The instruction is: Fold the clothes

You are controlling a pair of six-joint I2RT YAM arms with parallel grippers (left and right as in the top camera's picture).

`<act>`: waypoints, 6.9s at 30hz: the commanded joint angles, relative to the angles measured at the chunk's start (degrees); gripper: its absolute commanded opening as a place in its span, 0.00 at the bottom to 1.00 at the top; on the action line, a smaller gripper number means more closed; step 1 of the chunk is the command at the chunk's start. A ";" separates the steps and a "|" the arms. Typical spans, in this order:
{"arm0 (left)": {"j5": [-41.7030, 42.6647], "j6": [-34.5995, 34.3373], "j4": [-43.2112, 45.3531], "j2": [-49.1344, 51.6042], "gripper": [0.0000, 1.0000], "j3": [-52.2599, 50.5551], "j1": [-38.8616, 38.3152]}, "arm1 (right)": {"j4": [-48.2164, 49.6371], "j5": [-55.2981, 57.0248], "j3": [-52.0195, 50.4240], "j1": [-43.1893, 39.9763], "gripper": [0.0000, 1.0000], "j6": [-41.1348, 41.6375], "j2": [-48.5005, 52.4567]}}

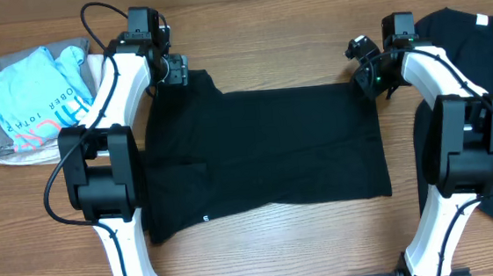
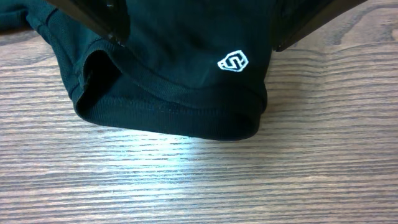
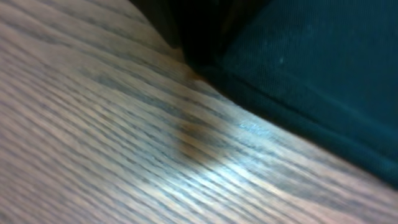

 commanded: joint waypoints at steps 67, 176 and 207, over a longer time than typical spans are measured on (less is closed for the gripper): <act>1.95 5.53 9.55 5.60 0.04 1.62 2.01 | 1.53 -7.28 0.17 -0.37 0.04 6.64 0.92; 3.48 -14.12 -48.61 -11.15 0.04 -11.17 -6.71 | -44.26 -20.59 -2.12 2.54 0.04 30.82 -10.05; -11.69 -16.57 2.29 -11.15 0.04 -36.44 -8.92 | 1.97 -11.21 -27.47 14.16 0.04 47.25 -9.92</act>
